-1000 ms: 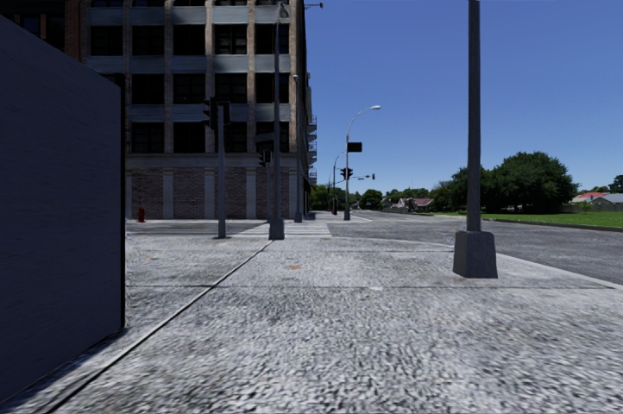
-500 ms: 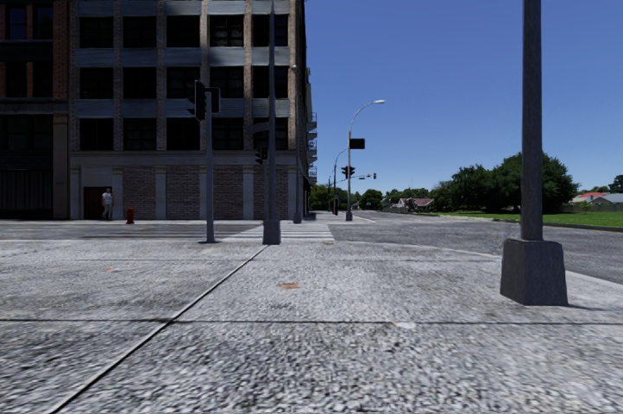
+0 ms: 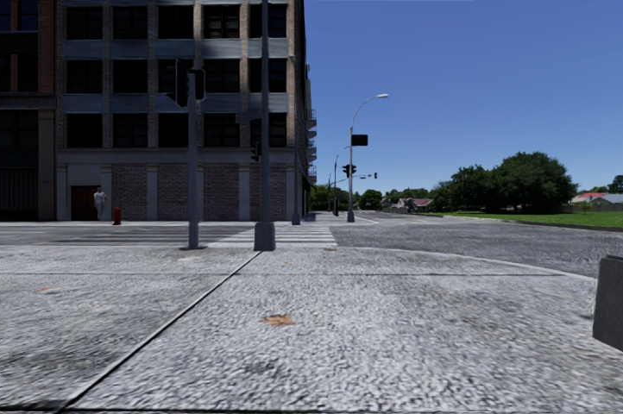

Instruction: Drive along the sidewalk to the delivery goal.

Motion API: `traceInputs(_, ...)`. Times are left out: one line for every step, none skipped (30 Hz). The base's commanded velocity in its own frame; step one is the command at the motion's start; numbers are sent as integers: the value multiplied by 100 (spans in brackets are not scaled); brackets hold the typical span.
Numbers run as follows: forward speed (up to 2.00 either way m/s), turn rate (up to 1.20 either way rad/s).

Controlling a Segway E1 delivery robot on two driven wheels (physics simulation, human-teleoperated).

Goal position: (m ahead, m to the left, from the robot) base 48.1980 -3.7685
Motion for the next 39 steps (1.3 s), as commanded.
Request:
traceInputs(200, 0)
traceInputs(200, 0)
traceInputs(200, 0)
traceInputs(200, 0)
traceInputs(200, 0)
traceInputs(200, 0)
traceInputs(200, 0)
traceInputs(200, 0)
traceInputs(200, 0)
traceInputs(200, 0)
traceInputs(200, 0)
traceInputs(200, 0)
traceInputs(200, 0)
traceInputs(200, 0)
traceInputs(200, 0)
traceInputs(200, 0)
traceInputs(200, 0)
traceInputs(200, 0)
traceInputs(200, 0)
traceInputs(200, 0)
traceInputs(200, 0)
traceInputs(200, 0)
traceInputs(200, 0)
traceInputs(200, 0)
traceInputs(200, 0)
traceInputs(200, 0)
traceInputs(200, 0)
traceInputs(200, 0)
traceInputs(200, 0)
traceInputs(200, 0)
traceInputs(200, -7)
traceInputs(200, -10)
traceInputs(200, -10)
traceInputs(200, -11)
traceInputs(200, -11)
traceInputs(200, -11)
traceInputs(200, -11)
traceInputs(200, -11)
traceInputs(200, -11)
